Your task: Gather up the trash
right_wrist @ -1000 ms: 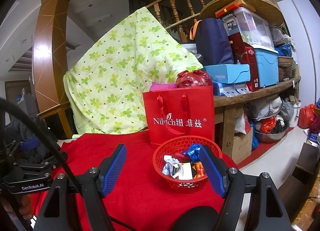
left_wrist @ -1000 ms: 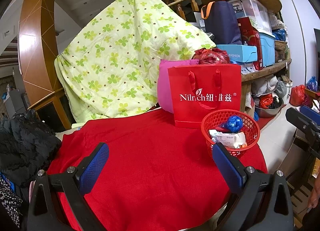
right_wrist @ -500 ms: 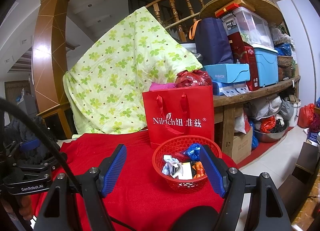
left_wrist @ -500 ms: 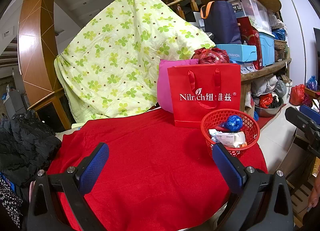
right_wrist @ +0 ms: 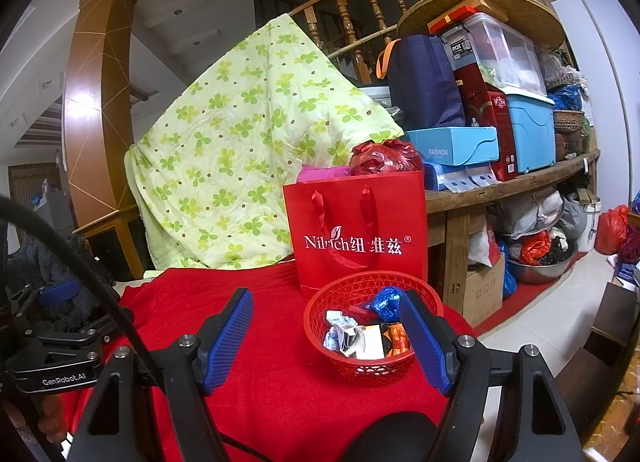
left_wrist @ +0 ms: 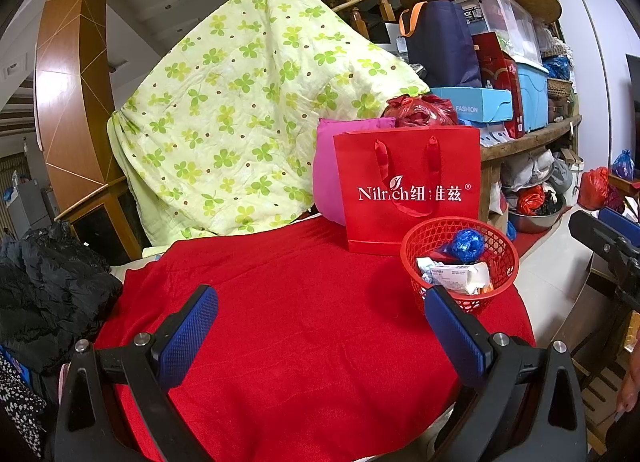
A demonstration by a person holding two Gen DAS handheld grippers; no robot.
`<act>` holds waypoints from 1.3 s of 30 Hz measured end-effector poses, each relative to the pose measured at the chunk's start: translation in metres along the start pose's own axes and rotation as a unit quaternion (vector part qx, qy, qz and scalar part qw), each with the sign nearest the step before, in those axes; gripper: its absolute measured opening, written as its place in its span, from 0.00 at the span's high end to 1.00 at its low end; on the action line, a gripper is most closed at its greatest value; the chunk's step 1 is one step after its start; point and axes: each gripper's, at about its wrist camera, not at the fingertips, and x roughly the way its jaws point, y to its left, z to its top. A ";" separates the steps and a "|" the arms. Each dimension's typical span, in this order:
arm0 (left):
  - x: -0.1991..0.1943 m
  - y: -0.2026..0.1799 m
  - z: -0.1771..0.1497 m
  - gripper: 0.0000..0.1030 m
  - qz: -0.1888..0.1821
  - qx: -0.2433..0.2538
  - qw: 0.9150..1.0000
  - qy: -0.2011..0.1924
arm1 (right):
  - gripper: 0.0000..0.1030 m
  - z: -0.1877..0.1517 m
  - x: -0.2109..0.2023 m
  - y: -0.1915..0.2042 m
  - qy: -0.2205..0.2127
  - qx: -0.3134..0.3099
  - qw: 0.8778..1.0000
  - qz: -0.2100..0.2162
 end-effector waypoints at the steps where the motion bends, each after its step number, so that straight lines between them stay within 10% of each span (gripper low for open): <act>1: 0.000 0.000 0.000 0.01 -0.001 0.000 1.000 0.000 | 0.24 0.000 0.000 0.000 0.000 0.000 1.000 0.000; 39: -0.004 -0.001 0.000 0.01 -0.003 0.007 1.000 0.000 | 0.24 -0.002 0.001 -0.013 -0.001 0.008 1.000 -0.006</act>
